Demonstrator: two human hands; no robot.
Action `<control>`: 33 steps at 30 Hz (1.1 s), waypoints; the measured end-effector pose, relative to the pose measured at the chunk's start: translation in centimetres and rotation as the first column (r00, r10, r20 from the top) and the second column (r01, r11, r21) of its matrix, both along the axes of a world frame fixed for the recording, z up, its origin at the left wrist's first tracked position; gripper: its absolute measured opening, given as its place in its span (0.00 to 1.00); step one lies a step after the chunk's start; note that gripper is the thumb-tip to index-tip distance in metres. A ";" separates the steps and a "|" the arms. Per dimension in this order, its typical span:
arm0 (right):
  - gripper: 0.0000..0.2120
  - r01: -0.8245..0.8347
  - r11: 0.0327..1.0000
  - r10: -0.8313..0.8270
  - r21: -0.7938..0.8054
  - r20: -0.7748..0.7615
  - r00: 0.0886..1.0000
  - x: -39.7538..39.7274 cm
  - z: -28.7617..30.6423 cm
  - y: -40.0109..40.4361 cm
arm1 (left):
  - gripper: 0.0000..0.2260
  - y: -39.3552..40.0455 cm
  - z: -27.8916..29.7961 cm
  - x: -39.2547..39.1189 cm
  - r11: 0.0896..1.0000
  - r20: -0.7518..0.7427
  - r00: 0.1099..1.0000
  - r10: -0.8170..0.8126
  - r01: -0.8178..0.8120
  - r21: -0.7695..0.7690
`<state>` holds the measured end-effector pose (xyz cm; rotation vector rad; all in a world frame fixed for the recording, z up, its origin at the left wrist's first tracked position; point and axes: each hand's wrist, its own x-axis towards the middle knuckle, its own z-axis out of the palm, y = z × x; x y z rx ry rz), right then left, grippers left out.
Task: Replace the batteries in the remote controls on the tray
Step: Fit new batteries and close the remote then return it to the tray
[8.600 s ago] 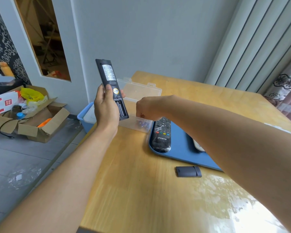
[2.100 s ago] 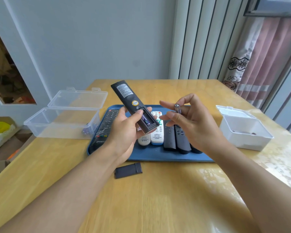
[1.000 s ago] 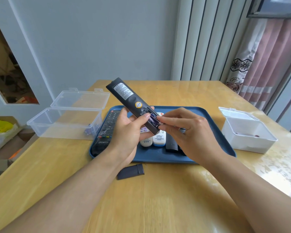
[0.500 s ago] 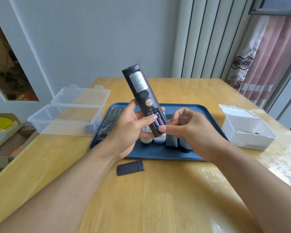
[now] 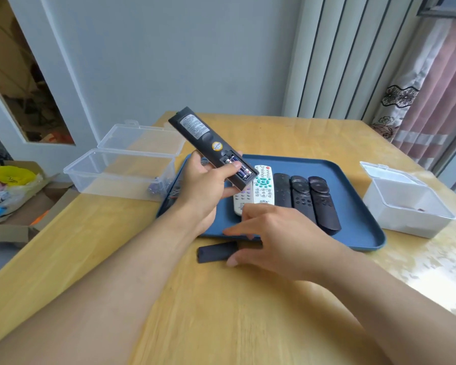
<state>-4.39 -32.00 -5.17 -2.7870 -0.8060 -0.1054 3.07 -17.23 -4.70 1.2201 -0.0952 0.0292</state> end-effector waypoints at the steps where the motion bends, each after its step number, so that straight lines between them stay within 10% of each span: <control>1: 0.21 -0.007 1.000 0.007 -0.006 0.027 1.000 -0.1 0.0 0.3 | 0.14 -0.1 0.0 0.0 1.000 0.002 1.000 -0.012 0.012 -0.008; 17: 0.20 0.004 0.999 0.005 0.049 -0.178 0.984 -0.5 0.6 0.2 | 0.06 0.4 0.5 0.4 0.972 -0.043 0.995 -0.089 0.078 -0.223; 33: 0.06 -0.041 0.936 0.025 0.350 0.052 0.998 1.0 0.2 -2.1 | 0.05 0.2 -0.2 0.7 0.976 -0.073 0.997 -0.024 0.008 -0.219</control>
